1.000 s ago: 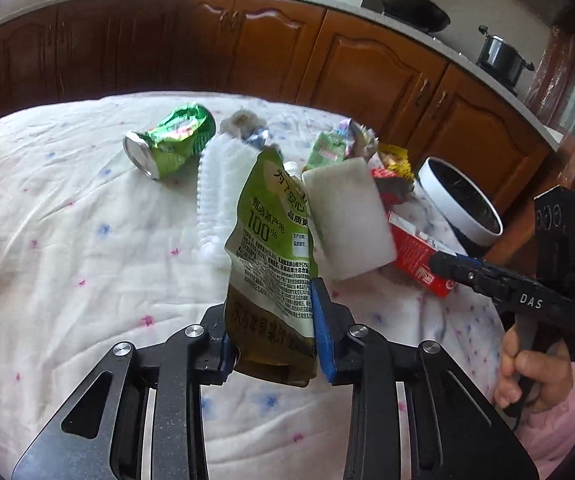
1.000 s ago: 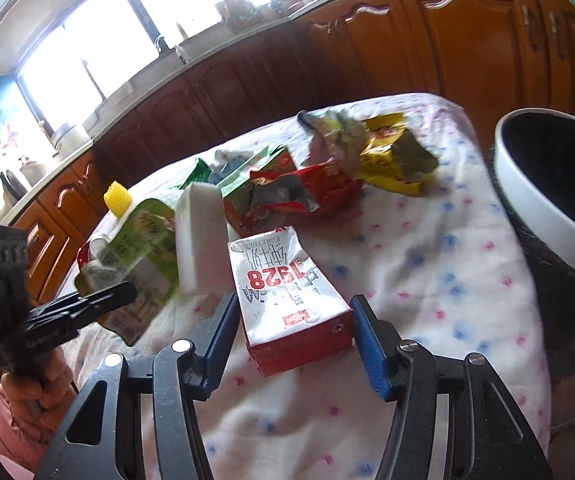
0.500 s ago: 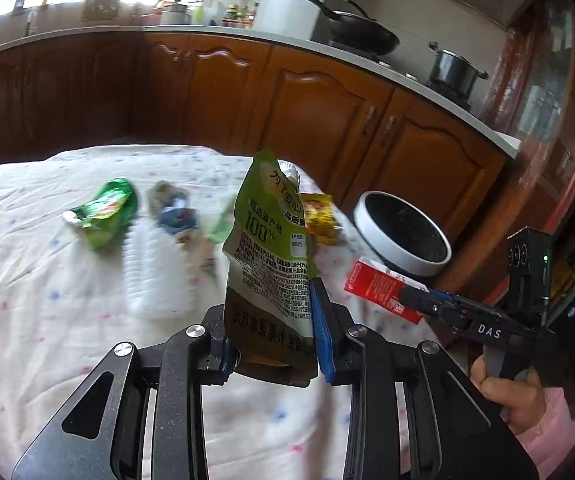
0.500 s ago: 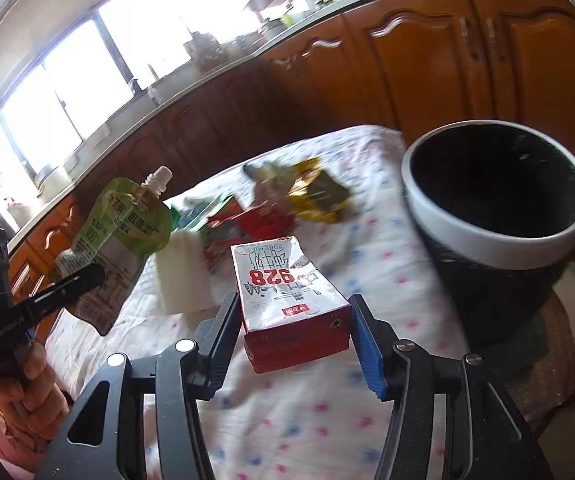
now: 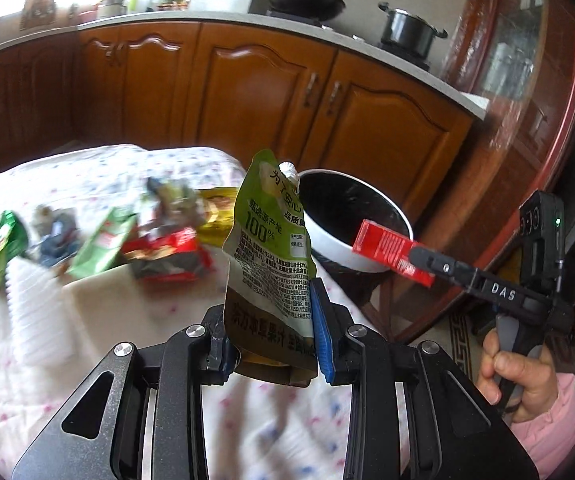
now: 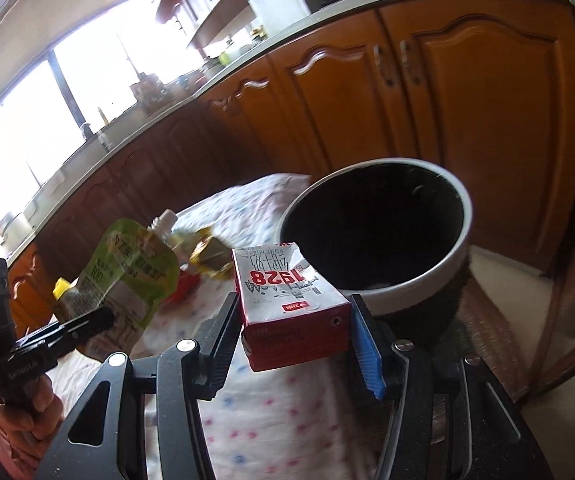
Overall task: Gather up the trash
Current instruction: 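Carry pouch and carton over the bin and open both tools to drop them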
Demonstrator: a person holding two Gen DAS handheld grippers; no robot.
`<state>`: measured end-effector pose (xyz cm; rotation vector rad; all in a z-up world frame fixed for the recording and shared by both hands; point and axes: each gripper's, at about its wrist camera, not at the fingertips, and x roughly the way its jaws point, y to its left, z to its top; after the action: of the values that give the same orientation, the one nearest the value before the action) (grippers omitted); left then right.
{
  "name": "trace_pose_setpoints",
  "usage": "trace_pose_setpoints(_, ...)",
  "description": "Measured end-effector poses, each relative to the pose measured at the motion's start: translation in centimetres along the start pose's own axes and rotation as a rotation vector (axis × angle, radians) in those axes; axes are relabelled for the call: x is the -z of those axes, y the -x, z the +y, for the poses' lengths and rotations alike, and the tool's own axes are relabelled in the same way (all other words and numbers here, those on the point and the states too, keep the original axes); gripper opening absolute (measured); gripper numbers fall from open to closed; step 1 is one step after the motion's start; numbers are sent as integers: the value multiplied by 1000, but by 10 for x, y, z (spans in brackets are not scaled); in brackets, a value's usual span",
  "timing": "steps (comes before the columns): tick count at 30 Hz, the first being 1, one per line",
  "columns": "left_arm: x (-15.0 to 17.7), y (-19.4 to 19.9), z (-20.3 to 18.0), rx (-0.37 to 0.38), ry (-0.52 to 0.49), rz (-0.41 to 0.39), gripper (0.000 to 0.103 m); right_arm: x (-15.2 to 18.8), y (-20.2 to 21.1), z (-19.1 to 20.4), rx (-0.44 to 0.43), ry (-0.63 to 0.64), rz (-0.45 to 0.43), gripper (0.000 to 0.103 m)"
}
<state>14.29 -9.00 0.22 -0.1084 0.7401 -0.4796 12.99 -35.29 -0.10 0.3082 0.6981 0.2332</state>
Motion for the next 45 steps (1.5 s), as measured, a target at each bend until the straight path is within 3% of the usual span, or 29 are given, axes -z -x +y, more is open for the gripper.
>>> trace_pose_setpoints(9, -33, -40, -42, 18, -82, 31, 29, -23, 3, -25, 64, 9, -24, 54)
trace_pose_setpoints(20, -60, -100, -70, 27, -127, 142, 29, -44, -15, -47, 134, 47, 25, 54)
trace_pose_setpoints(38, -79, -159, -82, 25, -114, 264, 32, -58, -49, -65, 167, 75, 120, 54)
trace_pose_setpoints(44, -82, -156, -84, 11, -106, 240, 54, -61, -53, -74, 151, 34, 130, 57)
trace_pose_setpoints(45, -82, -152, -80, 16, -95, 230, 59, -60, -51, -74, 150, 24, 124, 62)
